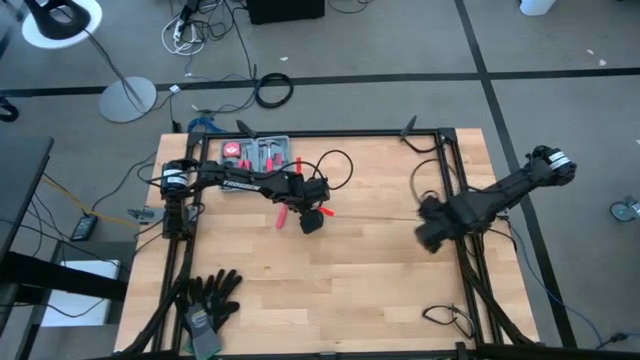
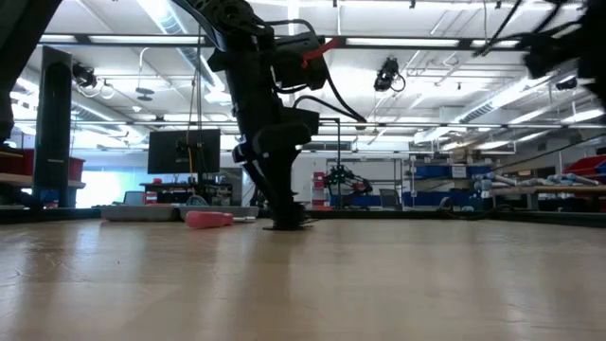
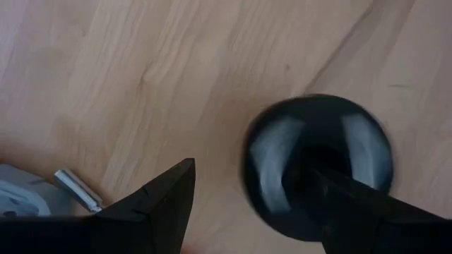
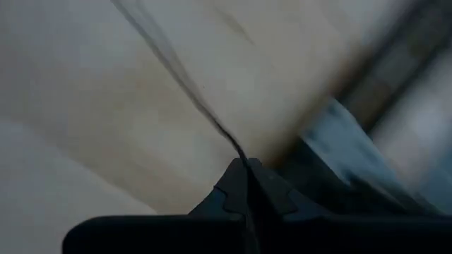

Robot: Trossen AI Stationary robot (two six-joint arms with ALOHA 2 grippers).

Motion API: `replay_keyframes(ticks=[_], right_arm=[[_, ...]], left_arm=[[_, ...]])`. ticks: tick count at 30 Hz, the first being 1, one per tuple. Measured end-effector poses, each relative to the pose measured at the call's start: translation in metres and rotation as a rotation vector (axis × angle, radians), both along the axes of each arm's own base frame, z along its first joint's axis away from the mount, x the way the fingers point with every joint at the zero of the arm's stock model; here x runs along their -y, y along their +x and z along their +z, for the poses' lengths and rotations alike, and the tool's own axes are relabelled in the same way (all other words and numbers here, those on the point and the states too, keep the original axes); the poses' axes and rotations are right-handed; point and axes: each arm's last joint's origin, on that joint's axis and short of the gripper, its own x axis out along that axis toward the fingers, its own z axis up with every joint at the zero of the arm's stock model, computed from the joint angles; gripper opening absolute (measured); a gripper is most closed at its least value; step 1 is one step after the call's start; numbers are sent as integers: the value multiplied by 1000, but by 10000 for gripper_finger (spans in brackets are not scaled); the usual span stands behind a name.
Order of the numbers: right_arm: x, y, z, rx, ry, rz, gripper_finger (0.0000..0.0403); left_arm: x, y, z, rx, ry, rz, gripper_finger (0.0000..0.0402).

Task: Coil cords
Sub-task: Uncoil the black wire from the spool

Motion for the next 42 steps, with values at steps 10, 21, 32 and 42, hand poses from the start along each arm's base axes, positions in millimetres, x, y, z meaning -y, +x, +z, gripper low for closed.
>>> replay_keyframes(ticks=[10,21,32,42], right_arm=[[-9,3,6,334,-236,-47,1],[-10,90,-21,615,-291,306,16],[29,162,-82,542,-410,507,88],[78,195,-118,651,-340,614,158]], left_arm=[[-1,-1,0,-11,19,8,257],[-1,0,0,0,20,8,257],[-1,1,0,5,22,4,257],[-1,1,0,3,18,-12,257]])
